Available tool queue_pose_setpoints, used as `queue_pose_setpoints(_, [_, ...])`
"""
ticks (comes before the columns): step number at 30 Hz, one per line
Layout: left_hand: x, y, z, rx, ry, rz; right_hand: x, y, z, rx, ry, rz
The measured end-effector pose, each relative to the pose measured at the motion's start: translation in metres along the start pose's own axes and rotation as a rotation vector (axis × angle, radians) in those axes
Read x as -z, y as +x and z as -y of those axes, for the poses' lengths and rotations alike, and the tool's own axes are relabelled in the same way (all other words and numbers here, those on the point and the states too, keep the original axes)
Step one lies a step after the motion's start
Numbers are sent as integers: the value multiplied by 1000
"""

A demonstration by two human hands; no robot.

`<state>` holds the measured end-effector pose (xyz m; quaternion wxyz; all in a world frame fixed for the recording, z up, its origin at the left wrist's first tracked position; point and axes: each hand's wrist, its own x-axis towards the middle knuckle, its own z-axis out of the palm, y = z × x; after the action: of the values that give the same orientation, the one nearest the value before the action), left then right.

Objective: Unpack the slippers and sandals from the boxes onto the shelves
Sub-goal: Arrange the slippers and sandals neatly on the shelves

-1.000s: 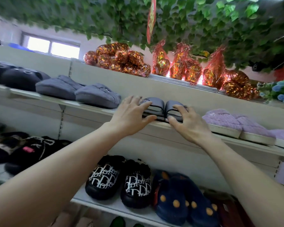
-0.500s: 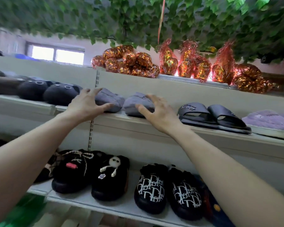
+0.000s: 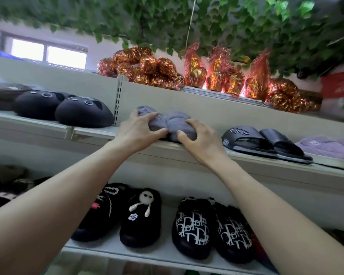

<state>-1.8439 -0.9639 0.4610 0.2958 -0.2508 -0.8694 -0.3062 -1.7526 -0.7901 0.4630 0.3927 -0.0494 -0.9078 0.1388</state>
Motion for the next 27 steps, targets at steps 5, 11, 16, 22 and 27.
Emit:
queue_pose_setpoints(5, [-4, 2, -4, -10, 8, 34, -9, 3, -4, -3, -26, 21])
queue_pose_setpoints(11, [-10, 2, -6, -31, 29, 7, -10, 0, -13, 55, -50, -28])
queue_pose_setpoints(16, [-14, 1, 0, -72, -14, -48, -10, -1, -17, 72, -78, -72])
queue_pose_setpoints(22, [-14, 4, 0, -103, 41, 32, -8, -1, -18, 44, -90, -82])
queue_pose_setpoints(27, [-7, 2, 9, -217, 14, 91, -5, -1, -4, 4, -184, -63])
